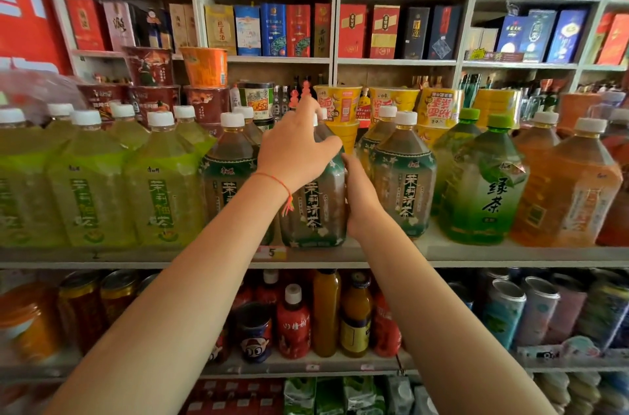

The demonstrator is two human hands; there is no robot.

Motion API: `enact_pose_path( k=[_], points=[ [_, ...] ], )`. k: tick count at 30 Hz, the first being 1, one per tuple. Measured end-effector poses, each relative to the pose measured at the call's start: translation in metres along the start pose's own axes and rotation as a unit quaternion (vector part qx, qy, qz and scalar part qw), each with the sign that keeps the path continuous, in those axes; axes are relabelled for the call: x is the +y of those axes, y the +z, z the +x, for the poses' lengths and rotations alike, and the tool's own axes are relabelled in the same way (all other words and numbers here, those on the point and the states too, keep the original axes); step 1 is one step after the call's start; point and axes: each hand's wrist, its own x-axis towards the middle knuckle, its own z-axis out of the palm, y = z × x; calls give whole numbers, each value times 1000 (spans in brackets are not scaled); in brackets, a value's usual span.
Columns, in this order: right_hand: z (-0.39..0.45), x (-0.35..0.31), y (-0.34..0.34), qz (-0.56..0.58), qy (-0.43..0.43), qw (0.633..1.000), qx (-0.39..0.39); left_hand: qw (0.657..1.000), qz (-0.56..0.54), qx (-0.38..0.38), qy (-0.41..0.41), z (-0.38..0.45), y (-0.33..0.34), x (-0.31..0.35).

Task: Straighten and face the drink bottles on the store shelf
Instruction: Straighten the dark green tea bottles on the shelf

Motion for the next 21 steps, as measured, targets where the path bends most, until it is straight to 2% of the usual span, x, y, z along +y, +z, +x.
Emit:
enact_pose_path(
  k=[5,7,11,12,14,16,17,19,21],
  points=[
    [9,-8,-3,15,-12,1000,-23,994,-67,-81,9,15,0,0],
    [8,-11,-2,-2,-8,1000,-4,995,-80,-62,13,18,2,-2],
    [3,-10,8,-18,-25,999,33,992,-123,29,2,29,-3,-3],
    [4,-8,10,-27,-34,998,38,992,-126,15,-7,35,-6,-1],
    [2,-6,11,-38,-60,996,46,988,-125,-76,-40,42,-8,3],
    [-3,-7,10,-50,-95,994,34,959,-192,-179,-110,43,-8,4],
    [-3,-7,8,-53,-110,992,24,939,-233,-206,-147,42,-8,2],
    [-4,-5,3,-56,-127,990,14,918,-288,-206,-179,41,-4,-3],
    [-8,-4,4,-56,-138,989,17,916,-293,-203,-184,42,0,-6]
  ],
)
